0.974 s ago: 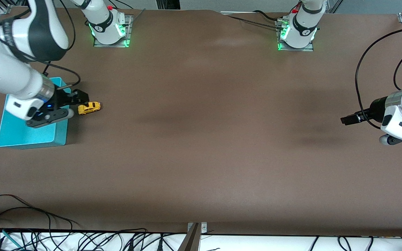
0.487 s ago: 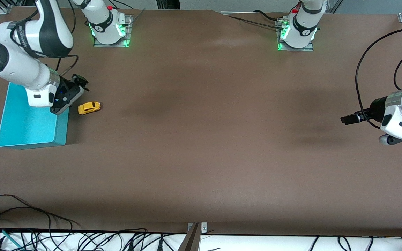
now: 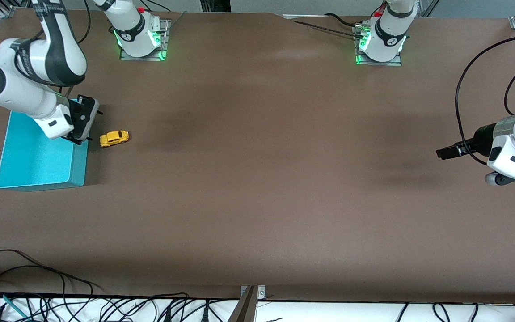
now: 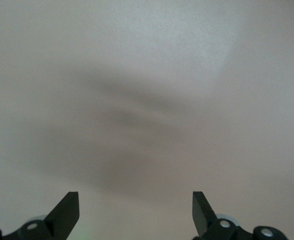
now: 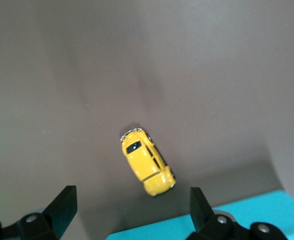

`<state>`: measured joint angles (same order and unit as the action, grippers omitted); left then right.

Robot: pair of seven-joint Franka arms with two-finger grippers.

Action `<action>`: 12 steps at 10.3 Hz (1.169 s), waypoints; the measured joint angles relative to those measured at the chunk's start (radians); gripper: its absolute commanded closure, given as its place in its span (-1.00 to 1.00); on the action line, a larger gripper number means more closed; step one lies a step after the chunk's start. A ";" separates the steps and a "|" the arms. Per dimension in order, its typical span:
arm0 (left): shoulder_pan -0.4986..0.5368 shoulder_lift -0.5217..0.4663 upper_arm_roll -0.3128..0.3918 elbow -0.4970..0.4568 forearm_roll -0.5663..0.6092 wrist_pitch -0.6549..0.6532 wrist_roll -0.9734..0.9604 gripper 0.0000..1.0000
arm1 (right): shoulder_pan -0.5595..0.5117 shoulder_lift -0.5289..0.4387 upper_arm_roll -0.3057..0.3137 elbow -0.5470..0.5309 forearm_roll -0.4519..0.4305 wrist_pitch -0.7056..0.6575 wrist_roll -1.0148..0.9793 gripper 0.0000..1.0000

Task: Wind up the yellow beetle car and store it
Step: 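Move the right gripper down to the car beside the blue box, then close the right gripper on the yellow car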

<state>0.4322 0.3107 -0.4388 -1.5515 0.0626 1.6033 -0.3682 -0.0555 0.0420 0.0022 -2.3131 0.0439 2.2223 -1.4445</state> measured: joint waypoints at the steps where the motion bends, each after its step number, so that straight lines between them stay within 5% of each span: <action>1: 0.000 0.000 0.000 0.000 0.000 0.000 0.000 -1.00 | 0.000 0.021 0.001 -0.022 0.000 0.056 -0.065 -1.00; 7: 0.000 0.000 0.000 0.000 0.000 -0.014 0.001 -1.00 | -0.021 0.075 0.001 -0.251 0.000 0.440 -0.317 -1.00; 12: 0.000 0.000 0.000 0.000 0.000 -0.016 0.001 -1.00 | -0.047 0.106 0.000 -0.292 0.000 0.539 -0.374 -1.00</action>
<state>0.4325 0.3106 -0.4387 -1.5516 0.0625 1.5871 -0.3676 -0.1021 0.1476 0.0025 -2.6047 0.0440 2.7608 -1.8189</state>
